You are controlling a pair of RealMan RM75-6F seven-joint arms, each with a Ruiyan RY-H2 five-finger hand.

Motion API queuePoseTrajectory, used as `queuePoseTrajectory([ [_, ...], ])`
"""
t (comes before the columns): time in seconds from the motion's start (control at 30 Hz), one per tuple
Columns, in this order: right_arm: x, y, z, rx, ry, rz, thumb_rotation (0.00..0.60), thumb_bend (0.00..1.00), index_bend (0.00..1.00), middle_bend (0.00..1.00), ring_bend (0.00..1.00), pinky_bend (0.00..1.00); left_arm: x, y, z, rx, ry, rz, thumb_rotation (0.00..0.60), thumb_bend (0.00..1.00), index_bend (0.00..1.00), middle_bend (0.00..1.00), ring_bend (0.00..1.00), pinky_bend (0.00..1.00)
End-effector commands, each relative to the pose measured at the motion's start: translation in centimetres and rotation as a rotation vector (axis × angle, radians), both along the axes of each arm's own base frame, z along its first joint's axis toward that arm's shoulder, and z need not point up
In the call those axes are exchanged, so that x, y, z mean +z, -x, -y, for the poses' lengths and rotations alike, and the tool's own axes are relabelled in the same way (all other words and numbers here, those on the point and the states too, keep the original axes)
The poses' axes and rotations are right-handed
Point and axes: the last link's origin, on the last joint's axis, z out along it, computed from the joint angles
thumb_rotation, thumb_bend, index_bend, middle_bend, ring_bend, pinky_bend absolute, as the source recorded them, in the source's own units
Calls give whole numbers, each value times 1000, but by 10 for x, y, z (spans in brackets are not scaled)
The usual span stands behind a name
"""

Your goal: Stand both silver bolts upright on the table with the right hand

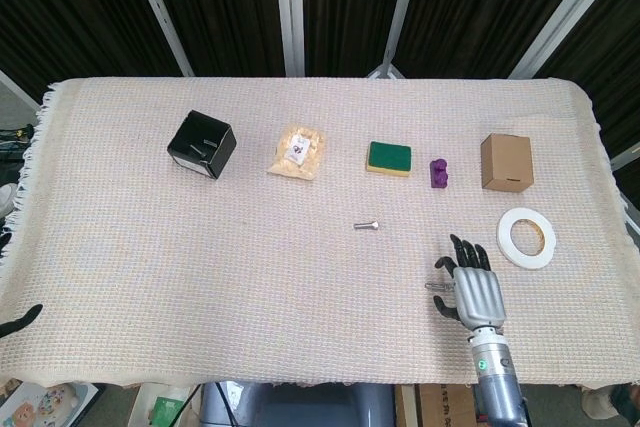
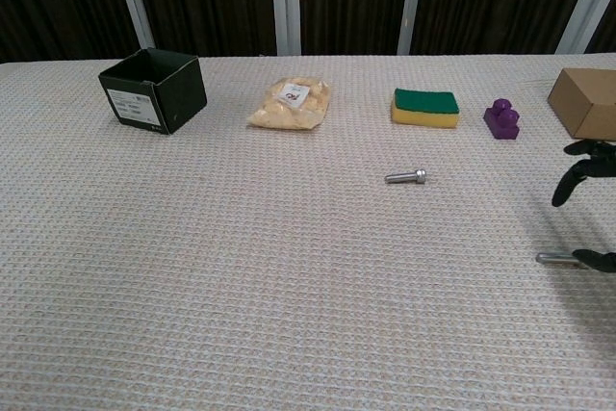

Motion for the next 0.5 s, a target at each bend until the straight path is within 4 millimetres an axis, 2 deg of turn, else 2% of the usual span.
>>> queuePoseTrajectory([
  [0.03,-17,-10,8,-15,-5,-25,600,317,394,3,35,11,0,0,0,-1,2,0,600,122,103,63,0,154],
  [0.2,-24,-8,11,-35,-16,-39,600,371,401,3,37,10,1,0,-1,-1,0,3,600,122,104,63,0,154],
  [0.5,-23,-1,9,-53,-10,-31,600,379,409,3,37,10,1,0,0,-1,-3,3,600,122,104,63,0,154],
])
